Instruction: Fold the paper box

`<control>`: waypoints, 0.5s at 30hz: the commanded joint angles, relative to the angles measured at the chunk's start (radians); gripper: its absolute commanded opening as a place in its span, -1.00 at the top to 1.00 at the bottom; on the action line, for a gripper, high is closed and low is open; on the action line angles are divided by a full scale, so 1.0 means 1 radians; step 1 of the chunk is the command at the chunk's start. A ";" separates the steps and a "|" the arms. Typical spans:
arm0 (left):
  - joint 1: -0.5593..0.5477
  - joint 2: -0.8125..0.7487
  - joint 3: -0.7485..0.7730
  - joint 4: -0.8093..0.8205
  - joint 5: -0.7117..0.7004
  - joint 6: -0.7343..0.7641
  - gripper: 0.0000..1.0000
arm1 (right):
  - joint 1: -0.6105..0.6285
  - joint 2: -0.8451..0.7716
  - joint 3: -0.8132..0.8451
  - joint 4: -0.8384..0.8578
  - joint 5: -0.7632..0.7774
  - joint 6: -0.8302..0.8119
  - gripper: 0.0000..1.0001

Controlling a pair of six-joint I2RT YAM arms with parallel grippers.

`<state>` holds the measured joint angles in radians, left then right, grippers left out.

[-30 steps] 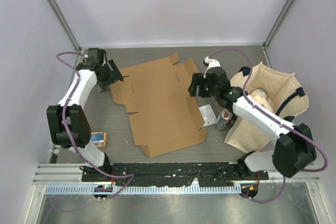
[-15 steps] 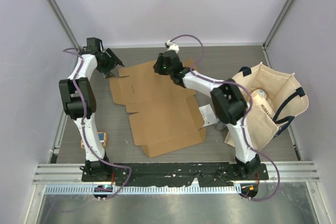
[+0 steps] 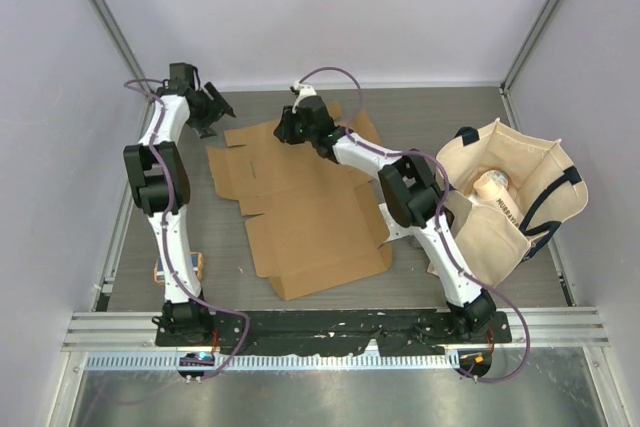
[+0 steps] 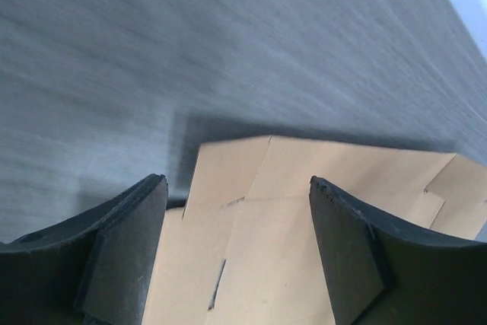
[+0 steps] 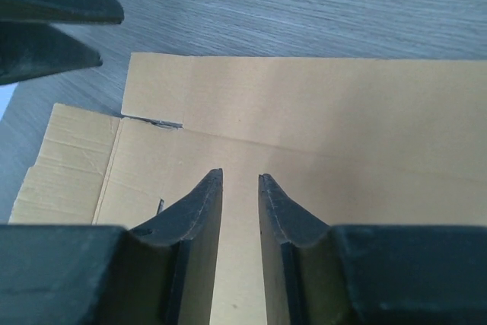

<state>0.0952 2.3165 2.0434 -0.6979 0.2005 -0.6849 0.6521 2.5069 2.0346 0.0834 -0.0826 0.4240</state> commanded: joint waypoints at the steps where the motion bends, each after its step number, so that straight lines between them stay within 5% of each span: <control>1: 0.008 0.095 0.119 -0.049 0.054 0.079 -0.51 | -0.092 -0.078 -0.034 0.117 -0.250 0.025 0.36; 4: 0.001 0.121 0.121 -0.022 0.074 0.081 -0.24 | -0.114 -0.144 -0.122 0.163 -0.247 -0.017 0.32; 10: -0.002 0.112 0.071 0.023 0.089 0.099 -0.22 | -0.134 -0.178 -0.163 0.168 -0.266 -0.053 0.32; 15: 0.000 0.073 -0.034 0.142 0.212 0.107 0.27 | -0.147 -0.190 -0.171 0.145 -0.295 -0.060 0.32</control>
<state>0.0948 2.4382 2.0808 -0.6392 0.3046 -0.6113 0.4976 2.4107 1.8648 0.1875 -0.3222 0.3935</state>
